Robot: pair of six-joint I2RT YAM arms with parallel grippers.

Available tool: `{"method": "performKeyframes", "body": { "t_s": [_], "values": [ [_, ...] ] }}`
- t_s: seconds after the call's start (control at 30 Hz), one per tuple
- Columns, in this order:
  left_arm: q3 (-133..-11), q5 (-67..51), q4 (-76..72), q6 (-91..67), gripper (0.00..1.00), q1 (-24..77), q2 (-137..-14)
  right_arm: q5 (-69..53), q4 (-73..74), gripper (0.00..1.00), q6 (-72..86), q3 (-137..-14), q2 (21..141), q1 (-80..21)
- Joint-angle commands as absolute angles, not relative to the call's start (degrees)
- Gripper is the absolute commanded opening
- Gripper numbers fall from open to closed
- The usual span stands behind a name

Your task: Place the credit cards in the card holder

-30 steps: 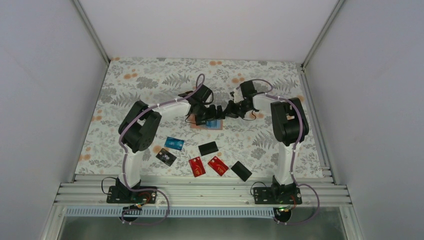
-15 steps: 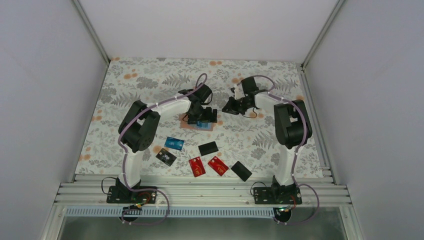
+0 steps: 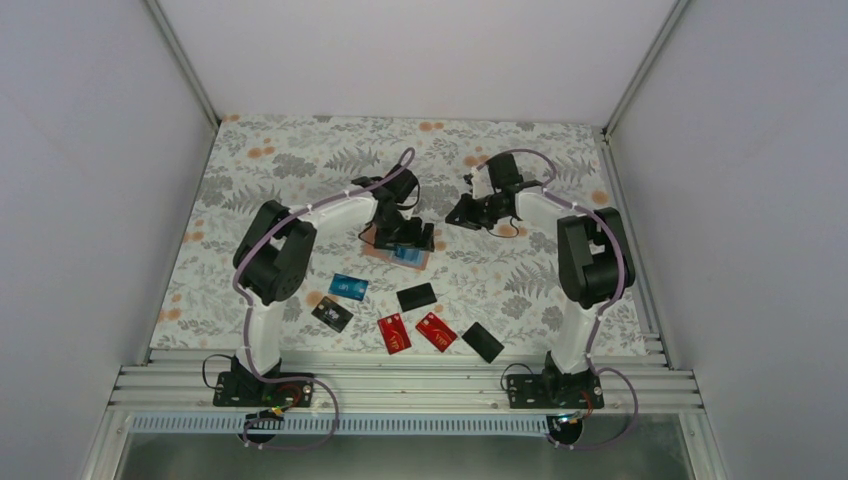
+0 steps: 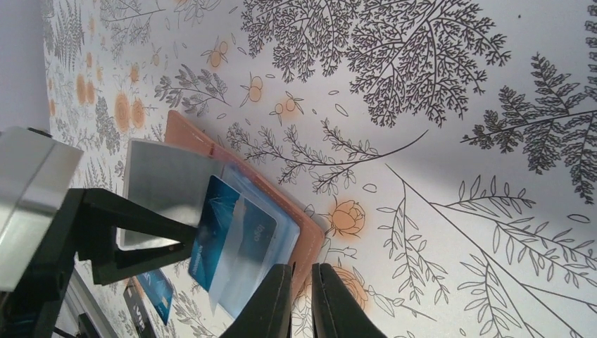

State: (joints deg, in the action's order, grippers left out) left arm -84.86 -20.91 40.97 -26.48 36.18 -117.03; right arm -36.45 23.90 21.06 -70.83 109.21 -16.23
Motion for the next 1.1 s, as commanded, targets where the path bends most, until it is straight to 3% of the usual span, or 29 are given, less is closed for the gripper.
{"method": "performKeyframes", "body": {
  "t_s": [0.0, 0.1, 0.4, 0.53, 0.93, 1.07],
  "values": [
    [-88.26, -13.64, 47.18, -25.30, 1.00, 36.06, -113.62, -35.47, 25.11, 0.11, 19.68, -70.33, 106.84, -16.52],
    [-92.98, -0.57, 55.10, -25.38, 1.00, 37.32, -113.08, -34.50, 25.48, 0.12, 19.50, -70.24, 106.40, -16.48],
    [-84.39, -10.31, 42.50, -23.06, 0.98, 36.18, -108.55, -38.16, 23.38, 0.12, 21.40, -68.11, 104.84, -16.63],
    [-82.97, -10.56, 39.88, -22.67, 0.84, 35.93, -109.64, -43.34, 19.78, 0.12, 23.97, -64.52, 102.48, -17.70],
    [-78.88, -7.95, 35.06, -21.92, 0.22, 34.70, -111.55, -45.99, 11.74, 0.14, 32.45, -60.32, 101.00, -23.13],
    [-78.34, -8.03, 34.22, -21.08, 0.10, 34.29, -113.14, -44.79, 11.93, 0.14, 33.08, -60.72, 102.24, -23.68]
  ]
}}
